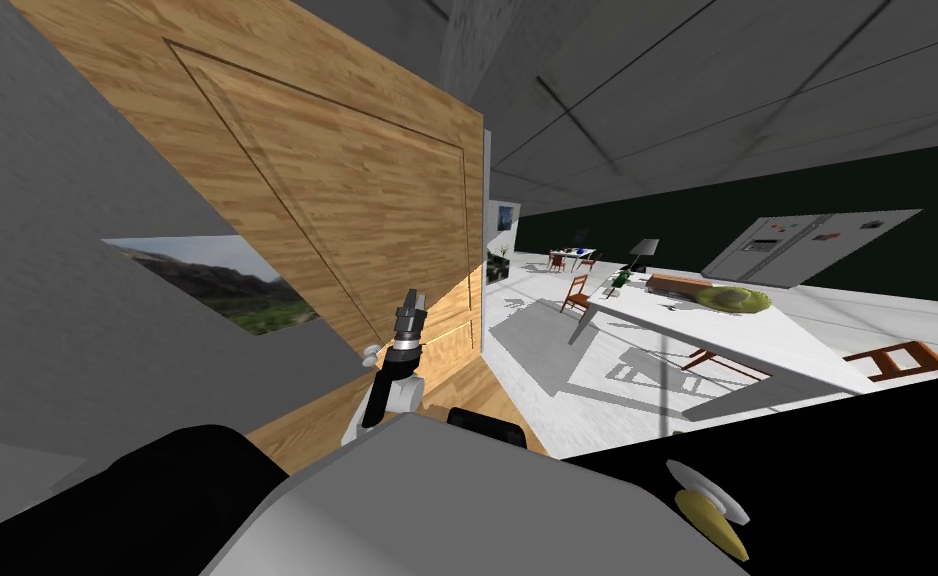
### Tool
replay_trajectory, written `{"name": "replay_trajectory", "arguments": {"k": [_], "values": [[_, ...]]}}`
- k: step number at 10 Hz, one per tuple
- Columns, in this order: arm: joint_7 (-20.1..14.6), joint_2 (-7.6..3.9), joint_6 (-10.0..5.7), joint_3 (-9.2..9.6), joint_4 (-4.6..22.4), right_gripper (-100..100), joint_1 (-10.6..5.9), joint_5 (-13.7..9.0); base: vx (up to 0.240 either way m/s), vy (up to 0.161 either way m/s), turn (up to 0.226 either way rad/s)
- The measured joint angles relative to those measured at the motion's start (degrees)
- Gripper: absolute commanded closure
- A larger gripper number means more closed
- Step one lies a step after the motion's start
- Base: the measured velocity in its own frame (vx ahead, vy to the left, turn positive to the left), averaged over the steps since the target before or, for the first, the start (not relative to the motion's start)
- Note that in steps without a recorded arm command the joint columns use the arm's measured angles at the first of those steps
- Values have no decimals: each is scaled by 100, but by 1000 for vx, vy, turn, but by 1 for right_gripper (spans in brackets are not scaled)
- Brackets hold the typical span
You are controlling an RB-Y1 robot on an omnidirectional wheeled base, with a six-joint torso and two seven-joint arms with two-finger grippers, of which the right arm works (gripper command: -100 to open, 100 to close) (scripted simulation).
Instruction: Pull the door open
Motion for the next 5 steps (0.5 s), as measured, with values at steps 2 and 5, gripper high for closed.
{"name": "replay_trajectory", "arguments": {"k": [2, 5], "values": [[-164, -257, 215, -129, -35, -100, -31, -16, 41, 56, -91], [-523, -579, 541, -316, 207, -100, -213, -46, 55, 81, -83]]}}
